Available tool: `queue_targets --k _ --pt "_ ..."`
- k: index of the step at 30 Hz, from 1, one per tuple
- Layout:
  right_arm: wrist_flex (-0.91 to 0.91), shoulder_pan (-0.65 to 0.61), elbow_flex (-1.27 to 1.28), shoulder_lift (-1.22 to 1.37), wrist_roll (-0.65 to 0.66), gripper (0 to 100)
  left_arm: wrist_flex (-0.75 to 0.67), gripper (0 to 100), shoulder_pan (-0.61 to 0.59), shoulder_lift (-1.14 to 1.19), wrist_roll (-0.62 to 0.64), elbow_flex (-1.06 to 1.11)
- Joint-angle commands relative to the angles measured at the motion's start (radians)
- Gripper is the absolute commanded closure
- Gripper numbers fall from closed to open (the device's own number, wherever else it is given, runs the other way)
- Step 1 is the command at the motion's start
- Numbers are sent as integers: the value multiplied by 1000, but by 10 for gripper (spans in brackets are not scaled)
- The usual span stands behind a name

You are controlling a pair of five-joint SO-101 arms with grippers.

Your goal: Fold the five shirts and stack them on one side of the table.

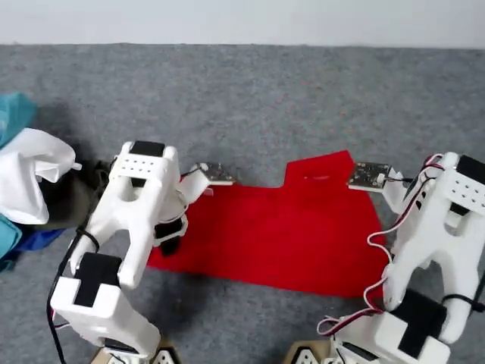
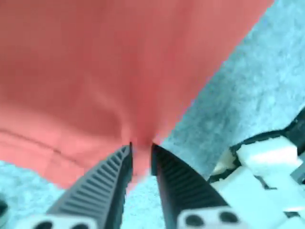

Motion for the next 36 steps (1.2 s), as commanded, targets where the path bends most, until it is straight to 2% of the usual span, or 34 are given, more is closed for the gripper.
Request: queue_targets --k 1,5,8,11,16,22,31,36 --pt "41 1 -11 -53 14 767 41 913 3 -55 43 -82" --pt "36 -33 -35 -74 14 765 43 909 -28 -129 38 -96" --pt "4 -101 -84 -54 -23 765 34 909 -29 -180 -41 -102" --pt "-65 -213 -143 -1 -160 765 -103 910 -29 -172 -84 -102" --pt "-117 -372 -259 130 -311 767 -330 910 -21 -114 21 -102" --pt "-116 -412 -379 265 -371 768 -456 911 -43 20 34 -107" --pt "-127 -456 -534 421 -376 768 -468 913 -71 241 40 -363" --pt "-127 -486 -634 545 -399 768 -466 913 -74 345 35 -412"
